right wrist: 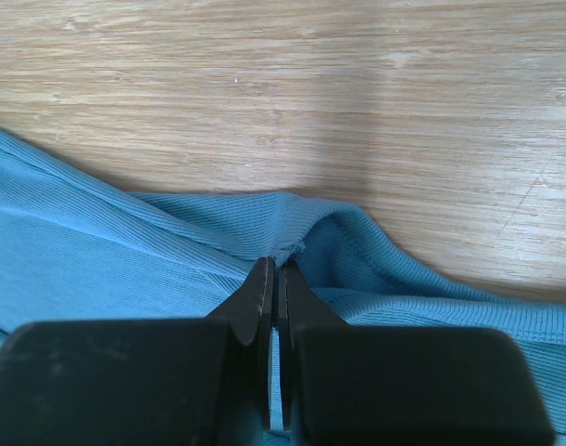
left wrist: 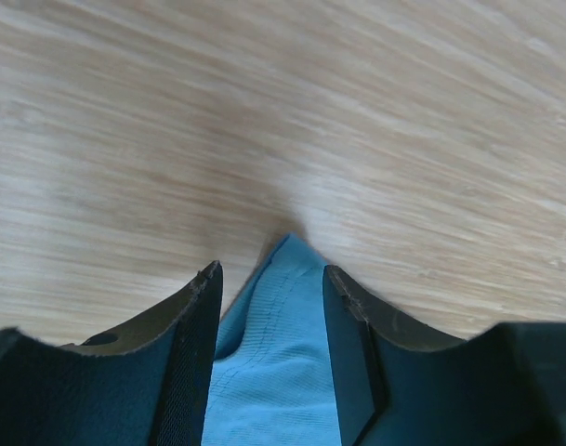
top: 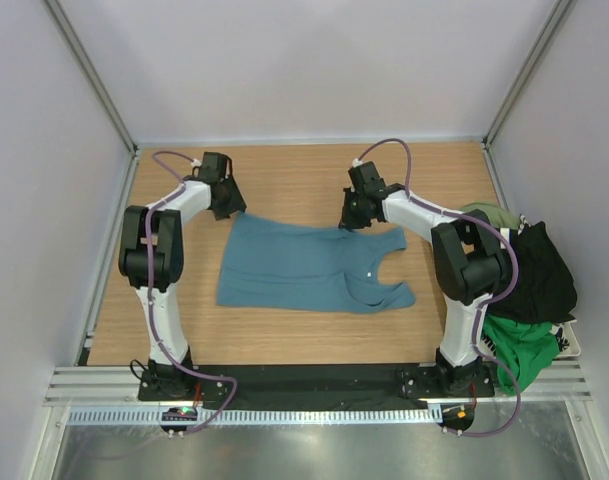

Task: Fold and stack the tank tops
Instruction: Fold the tank top

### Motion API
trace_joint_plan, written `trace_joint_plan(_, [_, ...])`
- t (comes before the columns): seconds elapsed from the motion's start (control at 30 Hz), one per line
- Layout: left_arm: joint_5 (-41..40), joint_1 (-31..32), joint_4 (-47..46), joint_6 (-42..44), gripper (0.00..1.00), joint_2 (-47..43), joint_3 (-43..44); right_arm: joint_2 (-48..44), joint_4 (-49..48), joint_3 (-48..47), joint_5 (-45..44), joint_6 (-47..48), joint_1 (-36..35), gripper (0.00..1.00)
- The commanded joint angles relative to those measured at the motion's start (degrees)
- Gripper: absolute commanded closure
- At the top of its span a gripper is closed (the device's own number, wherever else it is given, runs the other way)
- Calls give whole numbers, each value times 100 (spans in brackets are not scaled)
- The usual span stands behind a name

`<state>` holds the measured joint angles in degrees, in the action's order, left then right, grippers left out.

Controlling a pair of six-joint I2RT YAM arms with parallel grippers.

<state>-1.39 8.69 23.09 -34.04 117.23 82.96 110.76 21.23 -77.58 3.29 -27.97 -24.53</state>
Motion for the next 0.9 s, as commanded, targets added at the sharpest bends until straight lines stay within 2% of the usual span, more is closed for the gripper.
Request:
trace_joint_plan(0.0, [33, 28, -86, 29, 51, 151, 265, -46, -93, -266, 31, 63, -16, 99])
trace_joint_plan(0.07, [51, 54, -86, 29, 53, 186, 300, -11, -84, -292, 40, 54, -16, 99])
trace_joint_plan(0.23, [-98, 229, -33, 47, 67, 230, 274, 42, -84, -328, 49, 37, -16, 99])
trace_joint_plan(0.37, [-326, 256, 46, 29, 72, 248, 256, 51, -58, -345, 40, 11, -25, 99])
trace_joint_plan(0.47, [-380, 256, 90, 64, 84, 292, 273, 42, -58, -337, 40, 19, -25, 99])
trace_joint_plan(0.5, [-328, 256, 99, 73, 93, 309, 291, 51, -58, -337, 31, 19, -16, 99])
trace_joint_plan(0.57, [-292, 256, 108, 82, 100, 327, 370, 60, -49, -363, 31, 19, -16, 99])
trace_joint_plan(0.73, [-459, 256, 213, 161, 100, 99, 458, 25, -23, -372, 31, 37, -25, 99])
trace_joint_plan(0.87, [-590, 256, 152, 187, 100, -392, 169, -107, -40, -232, -47, 63, -51, 99])
